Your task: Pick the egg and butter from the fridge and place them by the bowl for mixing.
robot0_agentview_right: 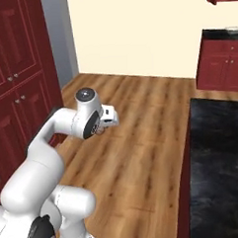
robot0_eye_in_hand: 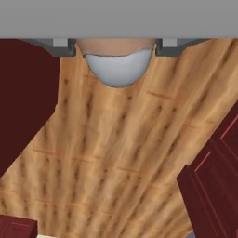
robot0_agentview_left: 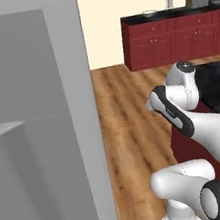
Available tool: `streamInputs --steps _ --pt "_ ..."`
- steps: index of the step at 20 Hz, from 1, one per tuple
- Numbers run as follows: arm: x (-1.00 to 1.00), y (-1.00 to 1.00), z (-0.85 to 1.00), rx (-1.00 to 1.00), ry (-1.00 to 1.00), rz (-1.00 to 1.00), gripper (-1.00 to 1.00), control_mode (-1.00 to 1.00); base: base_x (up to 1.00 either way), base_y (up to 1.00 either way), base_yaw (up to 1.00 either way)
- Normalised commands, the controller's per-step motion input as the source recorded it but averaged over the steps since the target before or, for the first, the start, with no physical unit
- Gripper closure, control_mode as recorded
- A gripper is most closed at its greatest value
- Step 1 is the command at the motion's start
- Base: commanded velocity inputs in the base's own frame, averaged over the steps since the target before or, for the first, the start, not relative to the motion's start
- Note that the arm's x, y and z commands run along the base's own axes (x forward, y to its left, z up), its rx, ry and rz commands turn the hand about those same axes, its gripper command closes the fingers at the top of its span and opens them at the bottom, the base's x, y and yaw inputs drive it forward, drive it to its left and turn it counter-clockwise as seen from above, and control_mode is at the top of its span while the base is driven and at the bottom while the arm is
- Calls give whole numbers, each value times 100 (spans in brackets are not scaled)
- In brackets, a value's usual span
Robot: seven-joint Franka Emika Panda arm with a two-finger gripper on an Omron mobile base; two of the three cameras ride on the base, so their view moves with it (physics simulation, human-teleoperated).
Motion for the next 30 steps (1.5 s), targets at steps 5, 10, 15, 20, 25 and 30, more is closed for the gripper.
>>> streamInputs --steps 5,10,15,20,25,30 --pt "0 0 0 0 0 0 100 100 87 -18 9" --pt "0 0 0 0 0 0 100 100 84 -25 1" --pt "0 0 0 0 0 0 100 100 78 -23 0" --pt "0 0 0 0 0 0 100 100 69 -18 -3" --pt "0 0 0 0 0 0 100 100 72 -8 -5" --pt "0 0 0 0 0 0 100 100 56 -2 -28"
